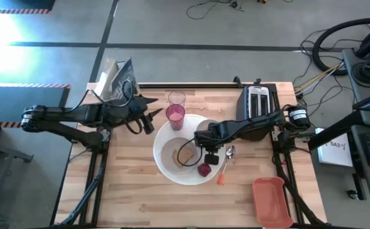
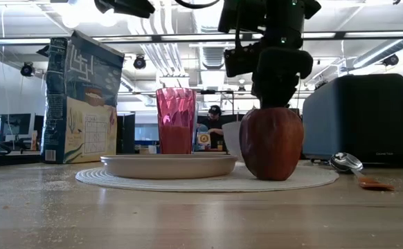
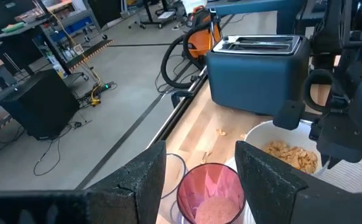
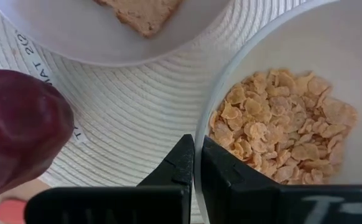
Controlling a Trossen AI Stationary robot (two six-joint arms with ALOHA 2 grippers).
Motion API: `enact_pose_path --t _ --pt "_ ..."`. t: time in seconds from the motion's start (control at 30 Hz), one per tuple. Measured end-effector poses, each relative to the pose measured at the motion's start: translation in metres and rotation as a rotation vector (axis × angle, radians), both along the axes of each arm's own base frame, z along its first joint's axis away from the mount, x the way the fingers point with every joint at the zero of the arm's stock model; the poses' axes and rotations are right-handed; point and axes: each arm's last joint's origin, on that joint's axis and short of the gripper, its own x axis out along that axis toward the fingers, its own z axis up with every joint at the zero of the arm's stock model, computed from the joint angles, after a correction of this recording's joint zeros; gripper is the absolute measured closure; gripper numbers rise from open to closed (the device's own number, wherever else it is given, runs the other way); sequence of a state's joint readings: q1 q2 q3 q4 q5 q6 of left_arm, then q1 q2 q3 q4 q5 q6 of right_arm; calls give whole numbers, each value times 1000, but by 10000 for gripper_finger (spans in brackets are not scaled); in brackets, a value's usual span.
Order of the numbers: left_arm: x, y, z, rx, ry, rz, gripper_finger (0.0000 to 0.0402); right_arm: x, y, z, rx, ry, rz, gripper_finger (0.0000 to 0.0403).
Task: Arrange a breakfast setting
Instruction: Adjust the white bowl
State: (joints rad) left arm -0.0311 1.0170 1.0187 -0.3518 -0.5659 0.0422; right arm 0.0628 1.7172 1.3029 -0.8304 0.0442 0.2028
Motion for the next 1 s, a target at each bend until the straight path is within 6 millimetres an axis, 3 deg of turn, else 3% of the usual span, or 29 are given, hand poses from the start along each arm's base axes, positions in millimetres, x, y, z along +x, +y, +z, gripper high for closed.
enact_pose_path --t 0.3,0.57,1.0 --pt "-12 0 7 4 -24 -1 225 5 3 1 15 -57 159 394" --pt "-15 0 8 4 -25 -1 225 6 4 4 41 -64 162 389" --pt "-16 0 6 15 5 -5 225 11 4 31 33 -60 194 311"
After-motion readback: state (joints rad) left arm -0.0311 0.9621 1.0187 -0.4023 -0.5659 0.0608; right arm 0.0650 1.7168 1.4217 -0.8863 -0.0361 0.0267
